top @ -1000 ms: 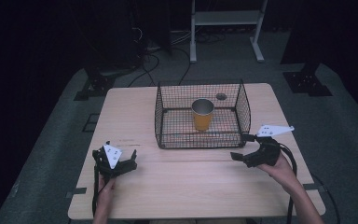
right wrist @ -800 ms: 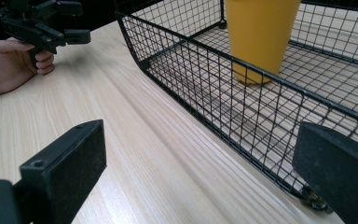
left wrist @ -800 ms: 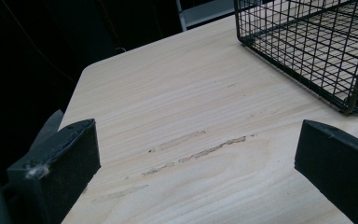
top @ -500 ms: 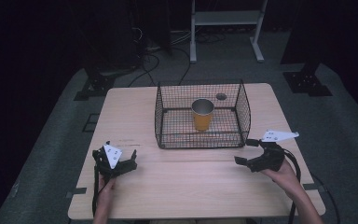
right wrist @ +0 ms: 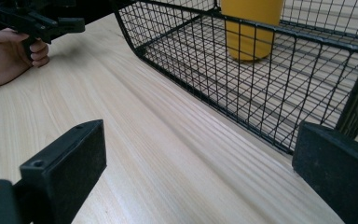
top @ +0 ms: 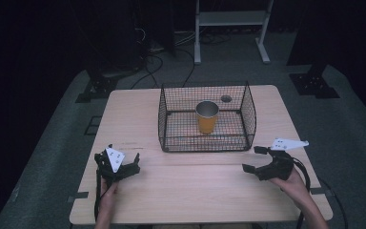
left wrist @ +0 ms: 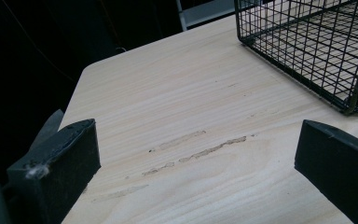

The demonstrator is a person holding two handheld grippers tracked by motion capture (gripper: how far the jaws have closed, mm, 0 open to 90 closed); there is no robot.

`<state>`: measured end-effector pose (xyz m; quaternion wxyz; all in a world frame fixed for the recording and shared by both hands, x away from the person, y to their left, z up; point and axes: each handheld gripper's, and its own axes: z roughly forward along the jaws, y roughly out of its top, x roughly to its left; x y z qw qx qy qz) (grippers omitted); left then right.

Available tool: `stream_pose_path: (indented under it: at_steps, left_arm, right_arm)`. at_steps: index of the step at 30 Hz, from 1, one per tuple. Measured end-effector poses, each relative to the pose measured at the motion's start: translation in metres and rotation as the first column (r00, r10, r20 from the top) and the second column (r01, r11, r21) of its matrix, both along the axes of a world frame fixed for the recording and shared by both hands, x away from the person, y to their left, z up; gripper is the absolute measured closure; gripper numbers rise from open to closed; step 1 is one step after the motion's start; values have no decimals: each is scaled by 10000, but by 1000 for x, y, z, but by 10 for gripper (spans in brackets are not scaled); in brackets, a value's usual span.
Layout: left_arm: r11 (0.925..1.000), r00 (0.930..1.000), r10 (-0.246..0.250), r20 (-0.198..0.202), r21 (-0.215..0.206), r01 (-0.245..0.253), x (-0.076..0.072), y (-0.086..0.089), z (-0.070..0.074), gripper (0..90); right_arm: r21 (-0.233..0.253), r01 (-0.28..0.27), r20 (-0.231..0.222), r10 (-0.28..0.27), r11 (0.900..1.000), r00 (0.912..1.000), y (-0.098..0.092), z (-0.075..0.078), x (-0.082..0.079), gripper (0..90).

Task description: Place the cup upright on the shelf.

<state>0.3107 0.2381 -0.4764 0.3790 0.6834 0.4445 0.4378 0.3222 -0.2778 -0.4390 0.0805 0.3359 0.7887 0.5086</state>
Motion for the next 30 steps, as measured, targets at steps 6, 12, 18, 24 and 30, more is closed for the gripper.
stream_pose_path:
  at_steps: [6,12,18,24,30]
  left_arm:
    - [10000,10000,-3,4,-2,3,0,0,0,0]
    - [10000,10000,8,8,6,-8,0,0,0,0]
    - [10000,10000,15,6,7,-15,0,0,0,0]
    - [10000,10000,35,7,9,-35,0,0,0,0]
    - [10000,10000,40,-4,14,-40,1,0,0,0]
  right_arm:
    - [34,176,77,-176,9998,9998,-5,-5,-3,24]
    - [9,372,-4,-372,9993,9993,-9,-12,-7,24]
    - [153,449,-32,-449,9989,9990,-12,-18,-13,24]
    - [172,623,74,-624,9979,9980,-12,-23,-21,24]
    - [373,871,175,-878,9955,9960,-16,-30,-33,24]
